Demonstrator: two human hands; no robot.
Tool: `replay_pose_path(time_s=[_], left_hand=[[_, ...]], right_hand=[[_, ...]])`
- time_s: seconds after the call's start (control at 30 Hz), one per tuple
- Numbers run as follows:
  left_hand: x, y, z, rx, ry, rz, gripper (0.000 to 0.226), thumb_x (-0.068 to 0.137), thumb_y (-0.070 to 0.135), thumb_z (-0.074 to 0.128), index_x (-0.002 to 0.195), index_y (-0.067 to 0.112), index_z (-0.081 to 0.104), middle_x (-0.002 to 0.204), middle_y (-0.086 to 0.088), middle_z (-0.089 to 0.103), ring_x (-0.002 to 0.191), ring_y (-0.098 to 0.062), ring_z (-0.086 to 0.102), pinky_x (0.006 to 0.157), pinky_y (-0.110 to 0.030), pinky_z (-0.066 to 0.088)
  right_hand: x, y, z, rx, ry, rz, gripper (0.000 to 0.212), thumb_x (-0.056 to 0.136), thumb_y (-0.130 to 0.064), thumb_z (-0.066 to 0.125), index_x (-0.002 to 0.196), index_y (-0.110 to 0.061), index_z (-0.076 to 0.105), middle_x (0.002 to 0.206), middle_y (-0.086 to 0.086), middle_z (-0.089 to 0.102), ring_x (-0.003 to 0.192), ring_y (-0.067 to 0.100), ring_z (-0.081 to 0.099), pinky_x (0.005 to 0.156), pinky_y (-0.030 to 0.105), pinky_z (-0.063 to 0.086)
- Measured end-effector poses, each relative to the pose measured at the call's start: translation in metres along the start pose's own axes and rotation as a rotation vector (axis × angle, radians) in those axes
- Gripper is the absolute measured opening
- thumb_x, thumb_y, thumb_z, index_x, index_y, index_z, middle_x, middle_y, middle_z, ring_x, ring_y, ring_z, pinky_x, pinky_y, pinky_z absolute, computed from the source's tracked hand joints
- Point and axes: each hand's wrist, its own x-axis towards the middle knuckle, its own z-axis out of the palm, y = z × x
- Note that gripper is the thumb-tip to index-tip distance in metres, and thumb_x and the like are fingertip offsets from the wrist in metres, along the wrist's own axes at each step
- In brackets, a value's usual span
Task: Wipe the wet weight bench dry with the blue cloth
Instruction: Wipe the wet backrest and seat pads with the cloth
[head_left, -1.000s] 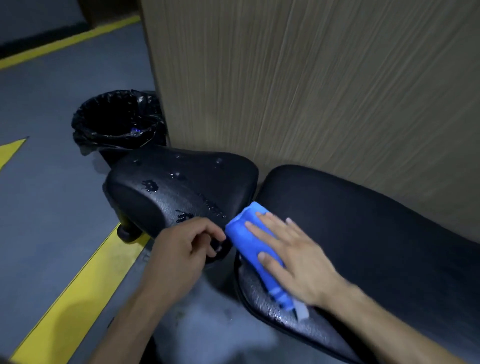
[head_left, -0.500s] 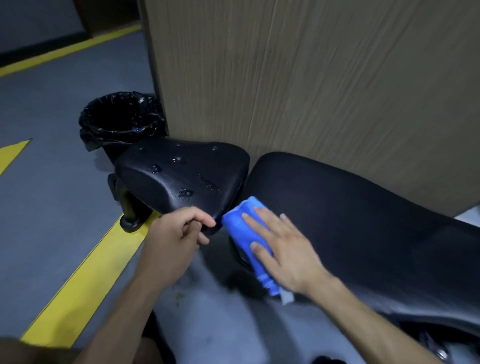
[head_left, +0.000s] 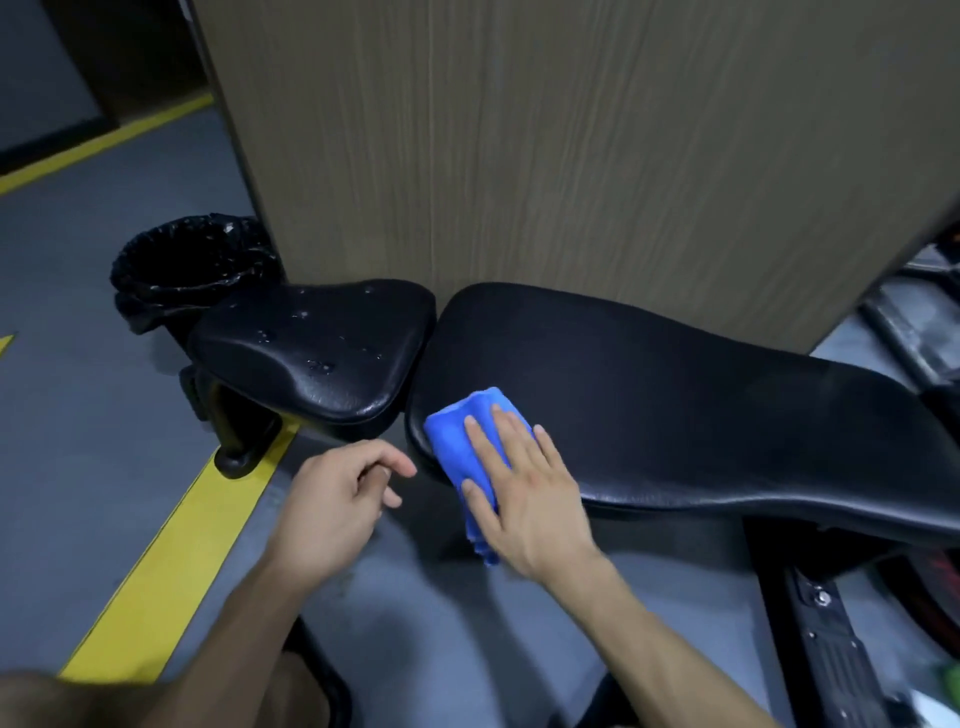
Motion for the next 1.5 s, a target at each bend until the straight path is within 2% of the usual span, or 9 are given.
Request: replay_pose_path(time_s=[0.1, 0.27, 0.4, 0.53, 0.63, 0.93, 1.17, 1.33, 1.5], left_hand=[[-0.008, 0.006, 0.003, 0.033, -0.021, 0.028, 0.036, 0.096, 0.005, 0.053, 0.085, 0.034, 0.071, 0.068, 0.012, 0.073, 0.062, -0.007, 0.066, 0.069, -0.033, 0.057], [-0.018, 0.007, 0.009, 0.044, -0.038, 0.054, 0.036, 0.096, 0.005, 0.054, 0.084, 0.035, 0.071, 0.068, 0.013, 0.073, 0.066, -0.001, 0.067, 0.069, -0.03, 0.054], [-0.025, 0.006, 0.011, 0.09, -0.064, 0.068, 0.035, 0.095, 0.005, 0.054, 0.085, 0.034, 0.071, 0.071, 0.02, 0.071, 0.071, 0.002, 0.066, 0.063, -0.019, 0.045], [-0.028, 0.012, 0.006, 0.105, -0.051, 0.074, 0.035, 0.095, 0.006, 0.053, 0.085, 0.033, 0.072, 0.071, 0.019, 0.071, 0.069, 0.003, 0.065, 0.057, -0.015, 0.04], [-0.025, 0.021, -0.003, 0.139, -0.055, 0.083, 0.034, 0.095, 0.01, 0.052, 0.086, 0.036, 0.071, 0.069, 0.014, 0.071, 0.062, 0.003, 0.062, 0.054, -0.019, 0.039], [0.03, -0.003, -0.089, 0.626, -0.104, 0.059, 0.033, 0.089, 0.013, 0.049, 0.086, 0.041, 0.066, 0.074, 0.019, 0.063, 0.083, -0.015, 0.067, 0.076, -0.033, 0.054], [0.065, -0.065, -0.12, 0.521, -0.109, -0.102, 0.035, 0.09, 0.009, 0.05, 0.08, 0.038, 0.068, 0.078, 0.014, 0.074, 0.071, -0.002, 0.071, 0.075, -0.034, 0.059], [0.096, -0.089, -0.134, 0.467, -0.138, -0.17, 0.034, 0.096, 0.009, 0.049, 0.087, 0.032, 0.072, 0.089, 0.015, 0.075, 0.072, 0.004, 0.07, 0.063, -0.014, 0.05], [0.118, -0.114, -0.146, 0.386, -0.075, -0.241, 0.039, 0.098, 0.004, 0.047, 0.085, 0.031, 0.073, 0.08, 0.018, 0.071, 0.069, 0.006, 0.068, 0.057, -0.002, 0.043]], right_hand=[[-0.013, 0.056, -0.014, -0.001, -0.009, 0.063, 0.063, 0.099, -0.052, 0.026, 0.154, -0.023, 0.036, 0.159, 0.007, 0.038, 0.146, 0.022, 0.035, 0.121, 0.043, 0.022], [-0.052, 0.173, -0.045, 0.029, 0.066, 0.552, 0.072, 0.094, -0.054, 0.015, 0.154, -0.019, 0.036, 0.158, 0.013, 0.037, 0.147, 0.026, 0.031, 0.119, 0.051, 0.023], [-0.049, 0.159, -0.045, -0.005, 0.091, 0.734, 0.076, 0.091, -0.05, 0.017, 0.152, -0.01, 0.039, 0.153, 0.024, 0.039, 0.145, 0.034, 0.031, 0.118, 0.052, 0.023], [-0.026, 0.066, -0.021, 0.021, 0.127, 0.456, 0.07, 0.092, -0.049, 0.03, 0.143, -0.006, 0.053, 0.142, 0.03, 0.051, 0.133, 0.041, 0.049, 0.114, 0.052, 0.031], [-0.017, 0.013, -0.008, 0.0, 0.067, 0.219, 0.071, 0.095, -0.051, 0.028, 0.15, -0.009, 0.043, 0.152, 0.025, 0.041, 0.143, 0.036, 0.037, 0.12, 0.048, 0.022], [0.022, -0.024, 0.002, -0.07, -0.035, -0.113, 0.072, 0.095, -0.054, 0.033, 0.153, -0.013, 0.038, 0.154, 0.024, 0.04, 0.145, 0.036, 0.037, 0.117, 0.051, 0.032], [0.101, -0.068, 0.027, -0.103, -0.078, -0.403, 0.066, 0.099, -0.043, 0.021, 0.157, -0.013, 0.027, 0.161, 0.022, 0.026, 0.148, 0.036, 0.028, 0.119, 0.048, 0.028], [0.155, -0.085, 0.04, -0.021, -0.085, -0.595, 0.066, 0.101, -0.041, 0.038, 0.159, -0.015, 0.02, 0.164, 0.018, 0.019, 0.152, 0.033, 0.019, 0.123, 0.045, 0.021], [0.221, -0.112, 0.046, 0.12, -0.127, -0.591, 0.07, 0.096, -0.05, 0.013, 0.16, -0.02, 0.016, 0.167, 0.012, 0.015, 0.154, 0.026, 0.013, 0.124, 0.04, 0.018]])
